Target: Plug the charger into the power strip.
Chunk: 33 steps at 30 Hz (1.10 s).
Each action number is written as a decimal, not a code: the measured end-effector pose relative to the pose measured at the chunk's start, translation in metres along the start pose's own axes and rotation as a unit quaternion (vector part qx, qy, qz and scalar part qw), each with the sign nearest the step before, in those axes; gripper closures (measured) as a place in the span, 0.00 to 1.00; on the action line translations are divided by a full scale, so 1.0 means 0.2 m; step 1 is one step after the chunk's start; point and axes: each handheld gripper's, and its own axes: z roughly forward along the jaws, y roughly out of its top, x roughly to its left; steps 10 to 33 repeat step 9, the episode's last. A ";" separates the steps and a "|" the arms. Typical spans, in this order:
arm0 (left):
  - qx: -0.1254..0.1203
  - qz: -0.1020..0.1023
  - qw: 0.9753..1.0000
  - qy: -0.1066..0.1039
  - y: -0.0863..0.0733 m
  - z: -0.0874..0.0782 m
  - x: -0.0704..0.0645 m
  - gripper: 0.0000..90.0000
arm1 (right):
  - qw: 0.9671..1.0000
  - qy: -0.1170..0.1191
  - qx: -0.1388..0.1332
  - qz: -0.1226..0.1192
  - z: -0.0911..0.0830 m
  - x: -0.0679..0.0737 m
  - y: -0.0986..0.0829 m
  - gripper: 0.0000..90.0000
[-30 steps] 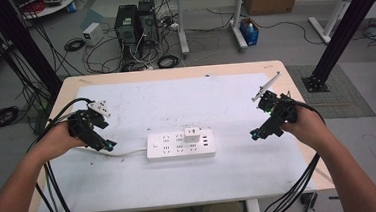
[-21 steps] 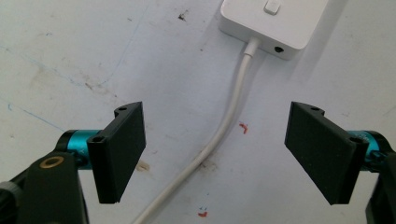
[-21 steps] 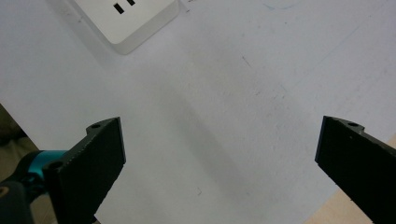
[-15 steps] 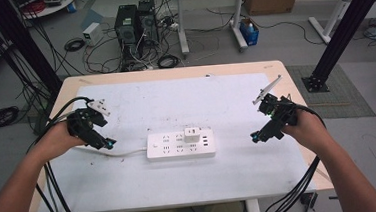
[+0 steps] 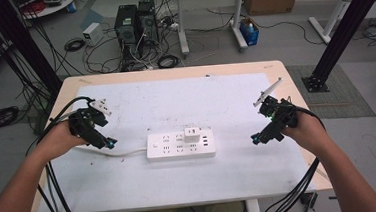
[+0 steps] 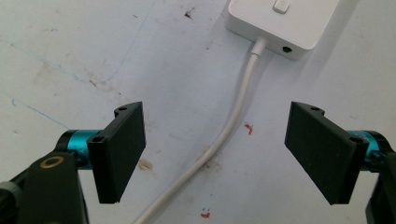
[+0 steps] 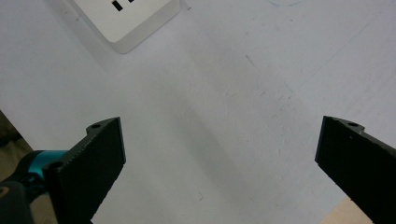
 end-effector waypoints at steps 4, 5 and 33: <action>0.001 -0.001 1.000 0.000 -0.01 0.00 0.00 0.23 | 1.000 0.000 0.001 0.001 0.01 0.01 0.00 0.01; 0.000 -0.002 1.000 0.001 -0.01 0.00 0.00 0.23 | 1.000 -0.001 0.000 0.002 0.01 0.01 0.00 0.01; -0.001 -0.004 1.000 0.004 -0.01 0.00 0.01 0.23 | 1.000 0.001 -0.001 0.000 0.02 0.01 -0.01 0.01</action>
